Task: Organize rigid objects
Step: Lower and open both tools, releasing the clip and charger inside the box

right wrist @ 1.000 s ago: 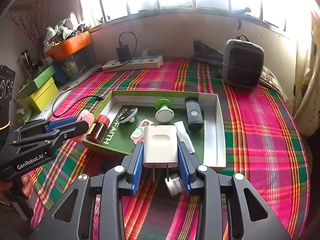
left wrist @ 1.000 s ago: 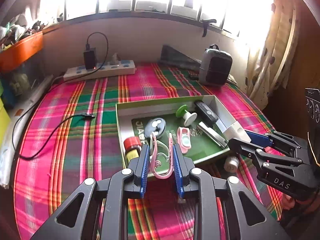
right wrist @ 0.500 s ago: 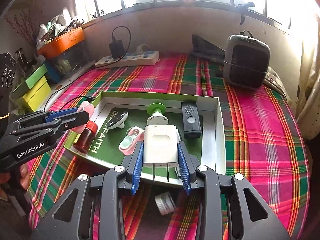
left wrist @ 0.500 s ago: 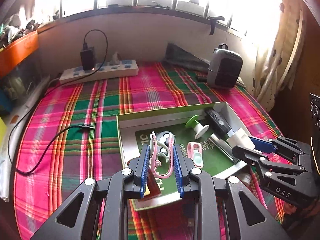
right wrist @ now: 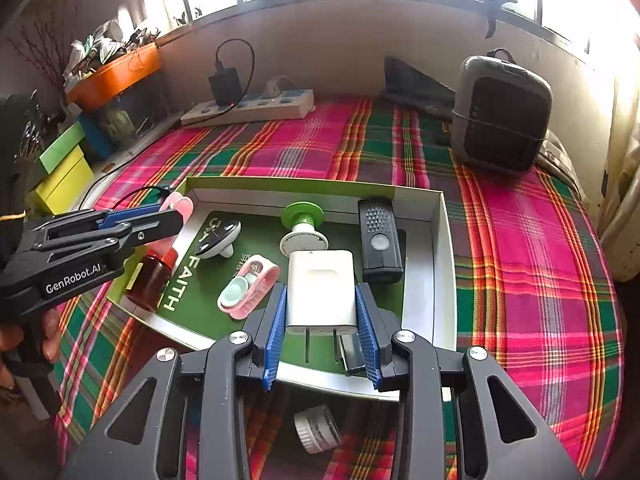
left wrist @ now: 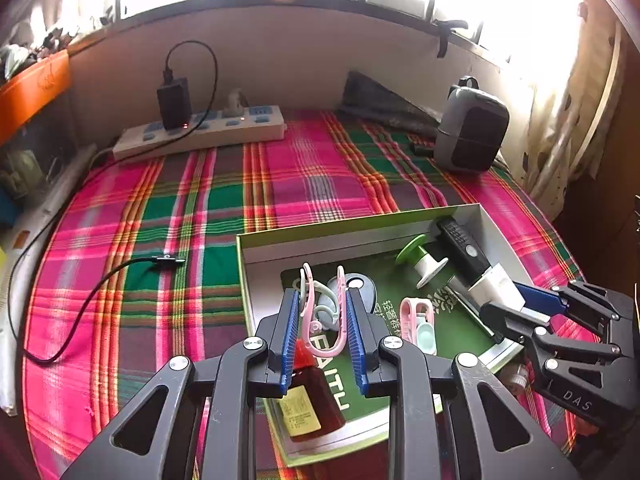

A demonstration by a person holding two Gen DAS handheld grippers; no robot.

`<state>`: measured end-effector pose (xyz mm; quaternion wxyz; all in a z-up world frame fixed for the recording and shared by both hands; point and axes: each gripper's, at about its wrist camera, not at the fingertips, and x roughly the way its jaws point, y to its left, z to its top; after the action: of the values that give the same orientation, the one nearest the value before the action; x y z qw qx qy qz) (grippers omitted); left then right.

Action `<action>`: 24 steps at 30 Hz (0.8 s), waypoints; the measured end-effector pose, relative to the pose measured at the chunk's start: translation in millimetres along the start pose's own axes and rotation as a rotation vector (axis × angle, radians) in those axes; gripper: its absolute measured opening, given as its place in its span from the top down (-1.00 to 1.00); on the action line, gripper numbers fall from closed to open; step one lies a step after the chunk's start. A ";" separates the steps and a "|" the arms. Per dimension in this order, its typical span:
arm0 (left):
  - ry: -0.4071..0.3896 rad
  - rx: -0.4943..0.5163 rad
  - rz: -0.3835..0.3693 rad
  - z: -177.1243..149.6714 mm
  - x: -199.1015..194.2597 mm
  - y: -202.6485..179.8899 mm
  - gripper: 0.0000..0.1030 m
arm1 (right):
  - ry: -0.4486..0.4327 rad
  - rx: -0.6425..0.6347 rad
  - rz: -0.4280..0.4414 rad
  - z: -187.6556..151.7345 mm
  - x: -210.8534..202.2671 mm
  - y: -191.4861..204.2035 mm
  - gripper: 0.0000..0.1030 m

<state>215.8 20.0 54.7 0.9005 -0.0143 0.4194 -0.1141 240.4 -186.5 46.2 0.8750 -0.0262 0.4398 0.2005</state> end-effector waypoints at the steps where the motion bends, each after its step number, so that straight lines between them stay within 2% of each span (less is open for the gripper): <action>1: 0.002 -0.001 -0.002 0.7 1.7 0.1 0.56 | 0.003 -0.001 0.001 0.0 1.2 0.1 0.33; 24: 0.053 0.001 0.011 -0.7 26.7 1.5 0.56 | 0.051 -0.039 0.001 -3.9 24.4 5.6 0.33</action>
<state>232.2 15.7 34.0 0.8898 -0.0088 0.4430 -0.1098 248.3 -174.2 25.5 0.8628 -0.0482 0.4579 0.2090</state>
